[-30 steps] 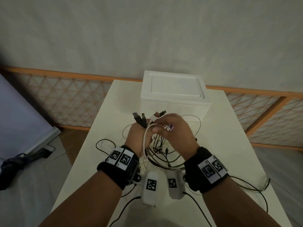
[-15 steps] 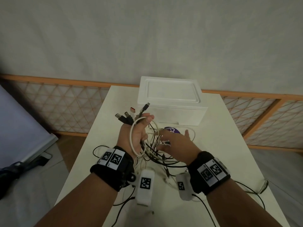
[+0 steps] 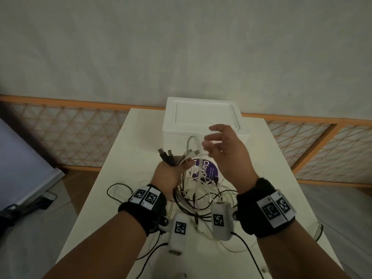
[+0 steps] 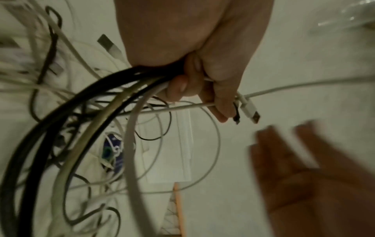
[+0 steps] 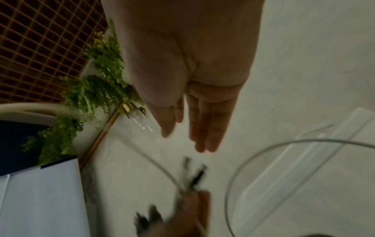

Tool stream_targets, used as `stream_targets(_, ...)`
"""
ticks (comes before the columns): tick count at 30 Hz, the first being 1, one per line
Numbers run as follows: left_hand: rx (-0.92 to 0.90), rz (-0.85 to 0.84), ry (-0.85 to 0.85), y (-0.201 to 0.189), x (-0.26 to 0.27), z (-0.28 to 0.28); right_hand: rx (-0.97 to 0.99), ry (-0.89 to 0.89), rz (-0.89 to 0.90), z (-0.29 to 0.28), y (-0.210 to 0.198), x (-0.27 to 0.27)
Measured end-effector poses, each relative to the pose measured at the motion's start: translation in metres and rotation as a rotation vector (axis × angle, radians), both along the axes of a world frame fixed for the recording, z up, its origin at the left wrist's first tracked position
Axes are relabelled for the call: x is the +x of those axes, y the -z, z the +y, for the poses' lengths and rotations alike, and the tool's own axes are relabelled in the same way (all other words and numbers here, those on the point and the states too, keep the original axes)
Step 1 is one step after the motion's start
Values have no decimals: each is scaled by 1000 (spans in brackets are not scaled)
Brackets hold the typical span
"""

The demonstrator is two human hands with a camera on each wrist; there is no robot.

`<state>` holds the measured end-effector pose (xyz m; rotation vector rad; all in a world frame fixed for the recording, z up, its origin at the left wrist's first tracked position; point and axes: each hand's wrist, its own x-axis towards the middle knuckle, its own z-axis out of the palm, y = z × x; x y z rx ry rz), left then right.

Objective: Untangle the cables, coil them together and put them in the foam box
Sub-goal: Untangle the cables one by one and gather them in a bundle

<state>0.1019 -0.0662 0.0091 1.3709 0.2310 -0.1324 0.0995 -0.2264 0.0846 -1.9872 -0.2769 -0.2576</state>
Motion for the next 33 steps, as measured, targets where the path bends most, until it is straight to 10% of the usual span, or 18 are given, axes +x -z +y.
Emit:
stream_targets(4, -202, -59, 13, -22, -1, -11, -277, -158, 312, 11, 32, -3)
stream_targets(9, -304, -145, 84, -28, -6, -12, -165, -148, 267, 19, 33, -8)
stream_targets(16, 487, -50, 392, 47, 5, 11, 363, 2, -36, 8, -11, -10)
stream_targets(21, 644, -2, 301, 65, 13, 33, 723, 5, -36, -15, -33, -18)
stream_targets(27, 952, 119, 237, 94, 29, 60, 540, 348, -456, -50, -64, -30)
stream_targets(33, 966, 164, 163, 99, 41, 65, 197, 493, -463, -78, -58, -24)
